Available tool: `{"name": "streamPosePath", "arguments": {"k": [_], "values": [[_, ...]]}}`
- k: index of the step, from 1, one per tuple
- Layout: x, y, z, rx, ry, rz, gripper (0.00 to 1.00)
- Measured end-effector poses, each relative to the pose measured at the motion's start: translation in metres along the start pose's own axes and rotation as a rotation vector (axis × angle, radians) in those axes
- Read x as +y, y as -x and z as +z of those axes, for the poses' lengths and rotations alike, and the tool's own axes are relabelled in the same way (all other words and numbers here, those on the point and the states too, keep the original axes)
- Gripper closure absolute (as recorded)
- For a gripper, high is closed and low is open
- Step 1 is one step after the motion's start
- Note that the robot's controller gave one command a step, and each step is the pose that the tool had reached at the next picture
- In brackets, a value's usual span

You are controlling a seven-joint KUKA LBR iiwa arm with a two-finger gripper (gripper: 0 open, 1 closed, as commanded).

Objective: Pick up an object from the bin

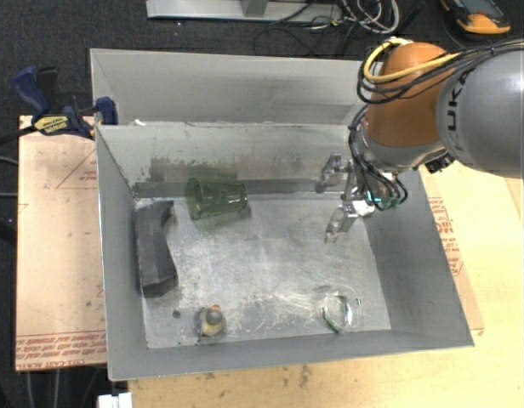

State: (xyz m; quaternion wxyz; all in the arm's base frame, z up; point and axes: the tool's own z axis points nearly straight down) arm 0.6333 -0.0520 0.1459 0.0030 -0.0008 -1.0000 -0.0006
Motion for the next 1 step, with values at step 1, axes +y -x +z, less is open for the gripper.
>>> {"name": "streamPosePath", "arguments": {"k": [1], "values": [[0.0001,0.0018,-0.005,-0.008,-0.001,-0.001,0.0]]}}
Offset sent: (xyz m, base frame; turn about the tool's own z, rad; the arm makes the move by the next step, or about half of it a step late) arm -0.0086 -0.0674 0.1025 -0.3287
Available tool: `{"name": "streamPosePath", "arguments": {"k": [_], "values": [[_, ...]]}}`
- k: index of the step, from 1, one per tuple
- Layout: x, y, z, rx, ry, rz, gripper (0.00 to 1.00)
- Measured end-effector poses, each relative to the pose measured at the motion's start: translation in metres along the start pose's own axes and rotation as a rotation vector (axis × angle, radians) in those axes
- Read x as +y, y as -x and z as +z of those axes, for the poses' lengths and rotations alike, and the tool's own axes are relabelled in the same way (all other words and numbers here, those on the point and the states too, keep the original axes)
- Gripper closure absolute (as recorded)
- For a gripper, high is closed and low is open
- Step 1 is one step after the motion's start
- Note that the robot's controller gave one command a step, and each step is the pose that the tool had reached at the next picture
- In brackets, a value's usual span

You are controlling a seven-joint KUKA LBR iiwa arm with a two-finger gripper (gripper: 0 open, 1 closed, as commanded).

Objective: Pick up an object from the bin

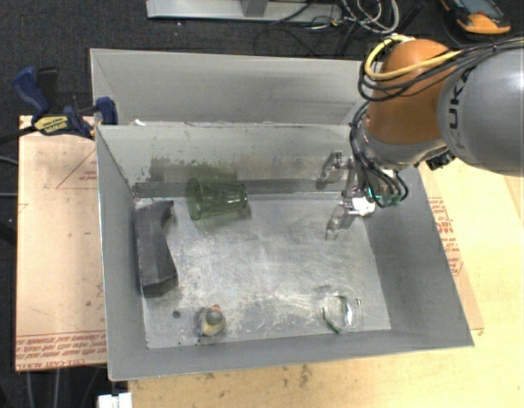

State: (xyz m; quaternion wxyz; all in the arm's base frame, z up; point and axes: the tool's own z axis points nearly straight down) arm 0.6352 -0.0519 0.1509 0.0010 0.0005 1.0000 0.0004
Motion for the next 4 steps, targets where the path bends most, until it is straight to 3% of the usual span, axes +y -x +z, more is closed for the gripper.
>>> {"name": "streamPosePath", "arguments": {"k": [1,2,3,4], "values": [[-0.011,-0.003,-0.017,0.006,0.003,-0.075,0.0],[-0.027,0.002,-0.046,-0.007,-0.003,-0.156,0.0],[-0.04,-0.01,-0.028,-0.001,0.0,0.088,0.0],[-0.038,-0.043,-0.028,0.002,-0.001,-0.054,0.0]]}}
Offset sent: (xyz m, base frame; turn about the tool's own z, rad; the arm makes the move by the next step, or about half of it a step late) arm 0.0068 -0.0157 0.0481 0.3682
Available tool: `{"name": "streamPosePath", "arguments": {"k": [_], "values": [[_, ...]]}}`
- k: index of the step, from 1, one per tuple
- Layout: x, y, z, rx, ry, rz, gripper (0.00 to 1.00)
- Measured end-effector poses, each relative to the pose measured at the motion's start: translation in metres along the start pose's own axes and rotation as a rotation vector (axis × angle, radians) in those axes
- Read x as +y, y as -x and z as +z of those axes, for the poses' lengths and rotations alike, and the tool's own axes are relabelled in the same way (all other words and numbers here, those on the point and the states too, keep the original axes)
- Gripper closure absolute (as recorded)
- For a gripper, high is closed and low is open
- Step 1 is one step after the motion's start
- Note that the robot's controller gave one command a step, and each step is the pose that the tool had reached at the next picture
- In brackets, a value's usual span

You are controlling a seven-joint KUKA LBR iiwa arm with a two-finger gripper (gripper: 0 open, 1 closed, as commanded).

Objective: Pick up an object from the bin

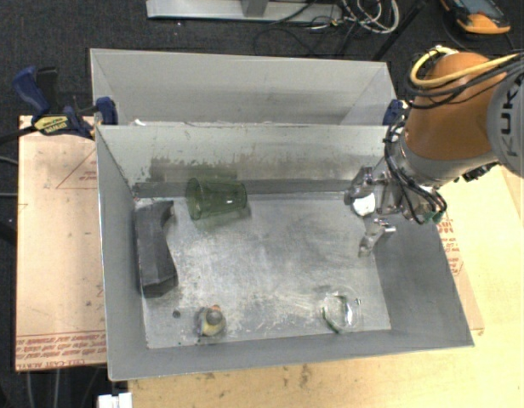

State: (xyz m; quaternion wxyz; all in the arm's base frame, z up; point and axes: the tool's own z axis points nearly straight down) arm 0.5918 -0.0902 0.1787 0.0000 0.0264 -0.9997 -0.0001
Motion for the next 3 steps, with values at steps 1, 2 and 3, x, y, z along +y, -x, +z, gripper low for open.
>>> {"name": "streamPosePath", "arguments": {"k": [1,2,3], "values": [[-0.008,-0.021,0.01,-0.003,0.001,-0.21,0.0],[-0.012,-0.036,0.029,-0.002,0.001,-0.116,0.0],[0.046,-0.069,0.102,-0.004,-0.002,-0.273,1.0]]}}
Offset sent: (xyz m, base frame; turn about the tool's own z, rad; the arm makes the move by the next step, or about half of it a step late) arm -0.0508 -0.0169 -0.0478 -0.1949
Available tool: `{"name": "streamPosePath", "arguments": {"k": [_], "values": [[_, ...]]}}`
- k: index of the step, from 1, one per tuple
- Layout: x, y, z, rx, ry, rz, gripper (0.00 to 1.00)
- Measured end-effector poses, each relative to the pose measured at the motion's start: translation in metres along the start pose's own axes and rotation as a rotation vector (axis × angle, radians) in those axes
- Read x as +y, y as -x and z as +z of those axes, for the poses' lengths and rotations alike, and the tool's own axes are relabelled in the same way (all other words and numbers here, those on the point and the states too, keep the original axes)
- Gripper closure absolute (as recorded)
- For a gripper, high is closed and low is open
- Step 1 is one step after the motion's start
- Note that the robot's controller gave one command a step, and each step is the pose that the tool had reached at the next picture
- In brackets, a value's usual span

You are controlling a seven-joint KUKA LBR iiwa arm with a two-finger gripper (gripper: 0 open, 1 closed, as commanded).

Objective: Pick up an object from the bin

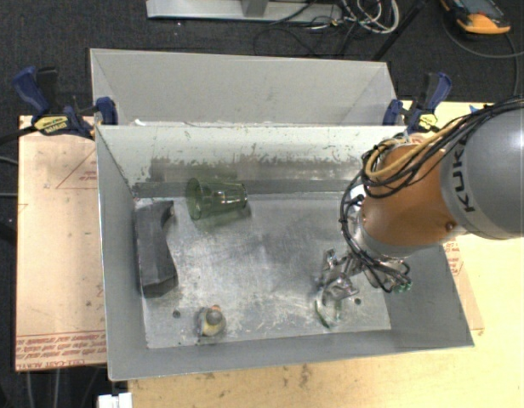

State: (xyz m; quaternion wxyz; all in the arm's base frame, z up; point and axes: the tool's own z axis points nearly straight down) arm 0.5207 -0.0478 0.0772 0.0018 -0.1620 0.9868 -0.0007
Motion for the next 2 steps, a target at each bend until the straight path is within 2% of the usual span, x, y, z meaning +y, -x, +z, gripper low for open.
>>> {"name": "streamPosePath", "arguments": {"k": [1,2], "values": [[0.0,0.0,0.0,0.0,0.0,0.0,1.0],[0.014,-0.005,-0.147,-0.001,0.001,-0.101,1.0]]}}
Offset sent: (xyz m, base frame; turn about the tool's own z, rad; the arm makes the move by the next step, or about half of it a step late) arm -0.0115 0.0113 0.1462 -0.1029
